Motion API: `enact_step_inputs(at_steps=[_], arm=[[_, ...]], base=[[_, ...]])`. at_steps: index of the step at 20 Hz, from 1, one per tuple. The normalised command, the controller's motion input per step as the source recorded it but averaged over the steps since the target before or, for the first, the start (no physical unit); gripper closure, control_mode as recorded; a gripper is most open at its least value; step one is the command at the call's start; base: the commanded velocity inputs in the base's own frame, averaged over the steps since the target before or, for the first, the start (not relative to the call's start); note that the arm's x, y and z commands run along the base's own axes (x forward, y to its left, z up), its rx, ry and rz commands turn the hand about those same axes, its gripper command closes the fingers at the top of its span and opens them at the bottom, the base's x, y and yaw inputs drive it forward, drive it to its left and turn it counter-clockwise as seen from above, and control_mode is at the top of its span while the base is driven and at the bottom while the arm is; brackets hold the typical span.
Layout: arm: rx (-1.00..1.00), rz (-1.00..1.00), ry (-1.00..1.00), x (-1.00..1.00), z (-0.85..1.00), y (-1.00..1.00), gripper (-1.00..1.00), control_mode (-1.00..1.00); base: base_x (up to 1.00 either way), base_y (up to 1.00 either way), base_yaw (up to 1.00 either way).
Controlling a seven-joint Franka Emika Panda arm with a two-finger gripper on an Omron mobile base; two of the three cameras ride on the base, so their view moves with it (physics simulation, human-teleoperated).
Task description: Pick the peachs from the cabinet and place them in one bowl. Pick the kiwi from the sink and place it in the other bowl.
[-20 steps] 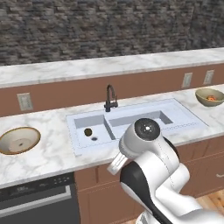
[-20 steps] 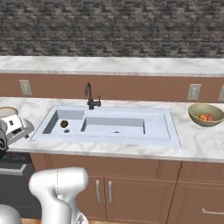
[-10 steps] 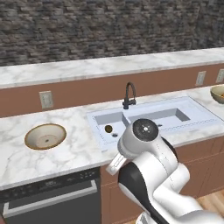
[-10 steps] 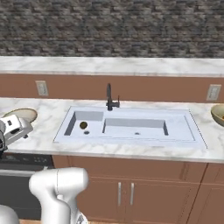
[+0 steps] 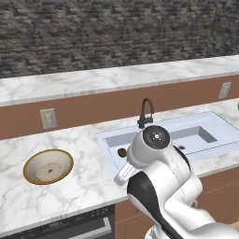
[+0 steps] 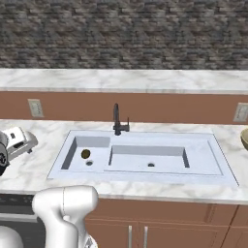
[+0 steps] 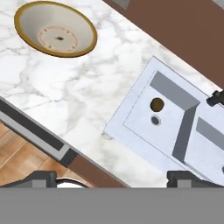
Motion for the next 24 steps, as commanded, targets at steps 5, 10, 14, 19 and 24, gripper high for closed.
enact_step_inputs(at_steps=[5, 10, 14, 19, 24], arm=[[0.0, 0.0, 0.0, 0.0, 0.0, 0.0, -1.0, 1.0], [0.0, 0.0, 0.0, 0.0, 0.0, 0.0, -1.0, 1.0], [0.0, 0.0, 0.0, 0.0, 0.0, 0.0, -1.0, 1.0], [0.0, 0.0, 0.0, 0.0, 0.0, 0.0, -1.0, 1.0], [0.0, -0.03, 0.0, 0.19, 0.0, 0.0, -1.0, -1.0]], base=[[0.15, 0.18, -0.03], [-0.24, 0.43, -0.01], [-0.12, 0.28, -0.01], [0.0, 0.0, 0.0], [0.0, 0.0, 0.0]])
